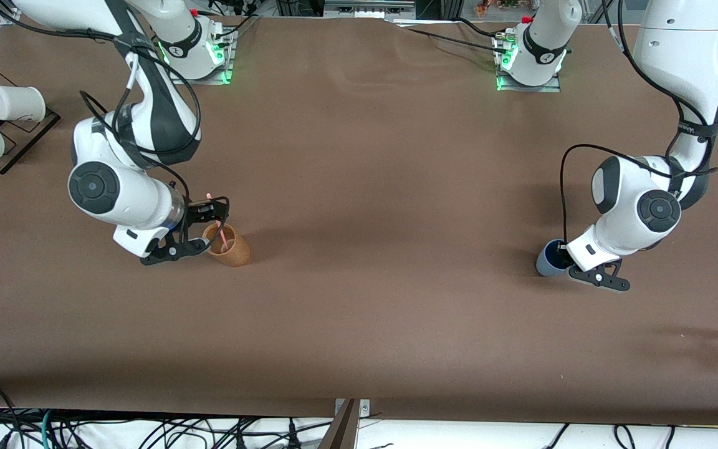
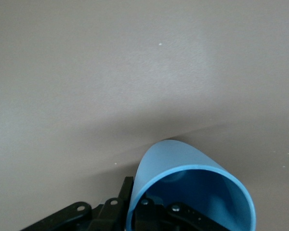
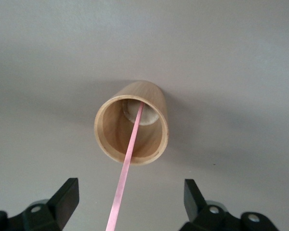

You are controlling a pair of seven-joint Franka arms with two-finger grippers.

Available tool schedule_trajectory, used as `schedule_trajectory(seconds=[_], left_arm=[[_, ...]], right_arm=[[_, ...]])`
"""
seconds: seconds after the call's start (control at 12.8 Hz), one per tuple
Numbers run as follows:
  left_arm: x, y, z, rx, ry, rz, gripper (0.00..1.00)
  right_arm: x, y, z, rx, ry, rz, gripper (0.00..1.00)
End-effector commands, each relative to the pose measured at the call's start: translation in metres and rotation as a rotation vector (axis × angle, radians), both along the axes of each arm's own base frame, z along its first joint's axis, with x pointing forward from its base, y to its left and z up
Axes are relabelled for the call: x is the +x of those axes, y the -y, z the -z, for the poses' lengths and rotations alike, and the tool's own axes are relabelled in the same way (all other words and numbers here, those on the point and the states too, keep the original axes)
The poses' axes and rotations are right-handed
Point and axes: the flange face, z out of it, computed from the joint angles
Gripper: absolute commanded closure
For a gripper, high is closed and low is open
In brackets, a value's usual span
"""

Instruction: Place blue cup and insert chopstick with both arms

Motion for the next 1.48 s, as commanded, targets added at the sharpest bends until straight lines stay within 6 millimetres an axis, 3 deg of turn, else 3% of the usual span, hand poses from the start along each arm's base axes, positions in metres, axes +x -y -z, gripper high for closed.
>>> schedule_trajectory(seconds=[0.0, 0.16, 0.31, 0.47, 0.62, 0.7, 0.78, 0.86, 0.93, 1.01, 1.09, 1.25, 1.4], left_arm=[[0.012, 0.048, -0.044, -0.017, -0.050, -0.004, 1.00], [0.015, 0.110, -0.078, -0.049, -0.090, -0.042, 1.00], [0.003, 0.171, -0.087, -0.086, -0.101, -0.130, 1.00], [-0.022, 0.248, -0.079, -0.108, -0.132, -0.247, 1.00], [-0.055, 0.318, -0.052, -0.074, -0.168, -0.314, 1.00], [-0.066, 0.342, -0.047, -0.066, -0.170, -0.331, 1.00], [-0.070, 0.348, -0.037, -0.055, -0.184, -0.355, 1.00], [-0.072, 0.350, -0.025, -0.046, -0.200, -0.365, 0.92], [-0.073, 0.351, -0.020, -0.042, -0.205, -0.363, 0.31], [-0.074, 0.354, -0.024, -0.045, -0.201, -0.359, 0.00], [-0.069, 0.349, -0.034, -0.054, -0.189, -0.367, 0.00], [-0.065, 0.345, -0.081, -0.064, -0.151, -0.370, 0.00], [-0.057, 0.310, -0.143, -0.030, -0.140, -0.402, 0.00]], right_arm=[[-0.003, -0.002, 0.016, -0.002, -0.025, 0.015, 0.11], [-0.011, -0.001, 0.029, -0.009, -0.055, 0.023, 0.22], [-0.013, -0.002, 0.037, -0.011, -0.070, 0.032, 0.34], [-0.015, -0.002, 0.044, -0.014, -0.071, 0.041, 0.46], [-0.015, -0.002, 0.045, -0.014, -0.070, 0.046, 0.53], [-0.015, -0.003, 0.046, -0.012, -0.072, 0.045, 0.59], [-0.015, -0.003, 0.045, -0.012, -0.071, 0.047, 0.63], [-0.015, -0.003, 0.045, -0.012, -0.071, 0.047, 0.67], [-0.014, -0.003, 0.044, -0.011, -0.070, 0.052, 0.70], [-0.014, -0.004, 0.044, -0.011, -0.071, 0.071, 0.74], [-0.015, -0.005, 0.043, -0.013, -0.075, 0.077, 0.76], [-0.017, -0.010, 0.041, -0.008, -0.077, 0.070, 0.90], [-0.016, -0.010, 0.040, -0.007, -0.076, 0.068, 0.95]])
